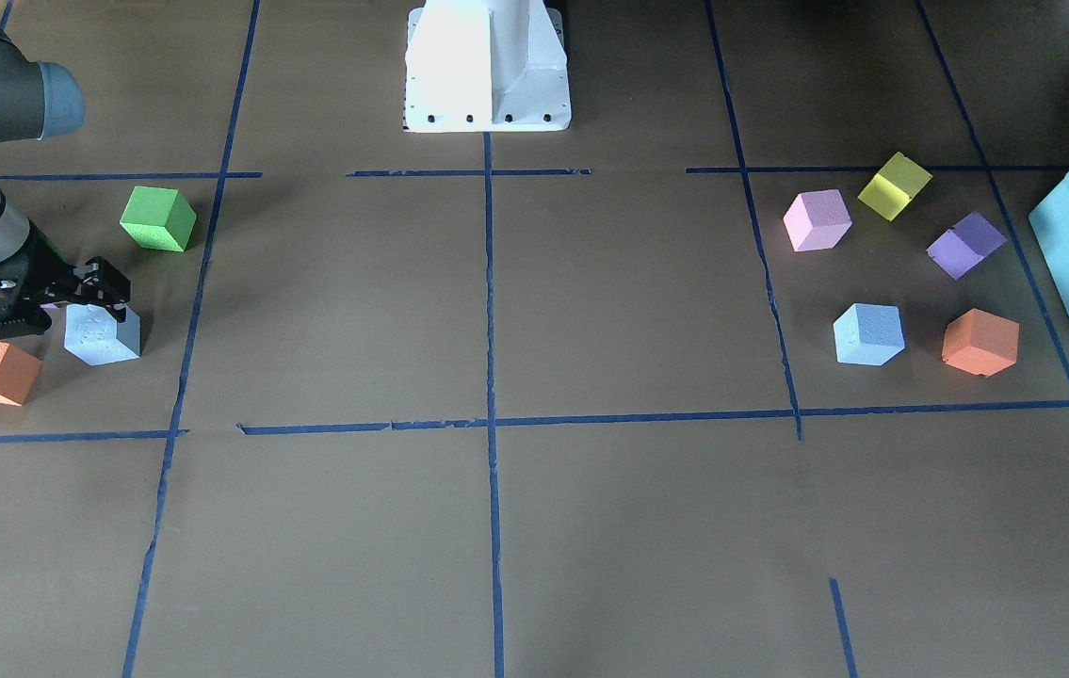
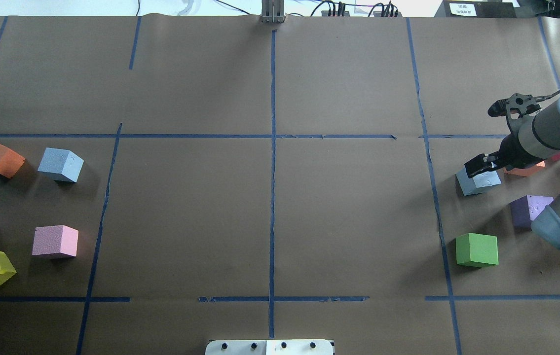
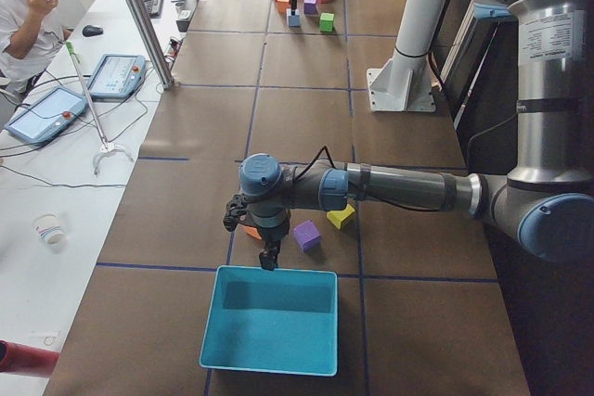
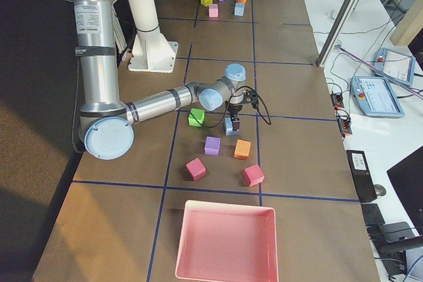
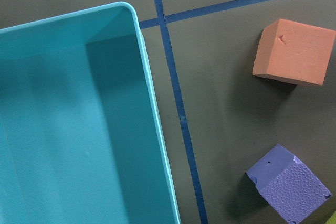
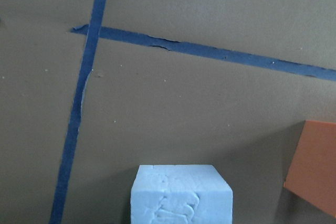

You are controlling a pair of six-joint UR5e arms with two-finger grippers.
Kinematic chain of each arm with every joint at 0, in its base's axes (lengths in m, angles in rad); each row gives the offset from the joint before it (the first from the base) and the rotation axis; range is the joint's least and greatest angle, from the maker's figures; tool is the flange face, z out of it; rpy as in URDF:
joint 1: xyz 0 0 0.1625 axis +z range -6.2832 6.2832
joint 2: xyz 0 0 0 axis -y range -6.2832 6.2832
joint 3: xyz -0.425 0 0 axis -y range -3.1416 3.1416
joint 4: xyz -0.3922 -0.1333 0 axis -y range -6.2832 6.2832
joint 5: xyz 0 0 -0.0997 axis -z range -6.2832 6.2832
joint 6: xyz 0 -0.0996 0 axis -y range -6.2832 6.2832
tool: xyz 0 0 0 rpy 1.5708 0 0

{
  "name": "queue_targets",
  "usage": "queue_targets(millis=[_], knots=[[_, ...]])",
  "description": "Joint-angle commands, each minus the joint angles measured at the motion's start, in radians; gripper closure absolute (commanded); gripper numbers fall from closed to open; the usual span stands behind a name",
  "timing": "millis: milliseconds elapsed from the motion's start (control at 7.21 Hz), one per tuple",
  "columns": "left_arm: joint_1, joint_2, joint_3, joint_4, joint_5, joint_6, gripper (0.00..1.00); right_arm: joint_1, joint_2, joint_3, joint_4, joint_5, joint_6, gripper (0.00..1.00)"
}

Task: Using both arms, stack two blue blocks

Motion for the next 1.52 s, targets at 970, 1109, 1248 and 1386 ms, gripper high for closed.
queue_targets(millis=[970, 1109, 1248, 1386], knots=[[0.0, 0.003, -0.004, 0.004, -0.001, 0.0, 0.0, -0.091, 0.371, -0.083, -0.216, 0.027, 0.172, 0.99], [0.0, 0.005, -0.003, 0.002, -0.001, 0.0, 0.0, -0.153, 0.49, -0.127, -0.236, 0.0, 0.328, 0.99], [0.0, 0.003, -0.004, 0.001, -0.001, 0.0, 0.0, -0.212, 0.638, -0.234, -0.236, -0.066, 0.425, 0.99], [0.0, 0.003, -0.004, 0.001, -0.001, 0.0, 0.0, -0.255, 0.784, -0.374, -0.236, -0.121, 0.476, 0.98]])
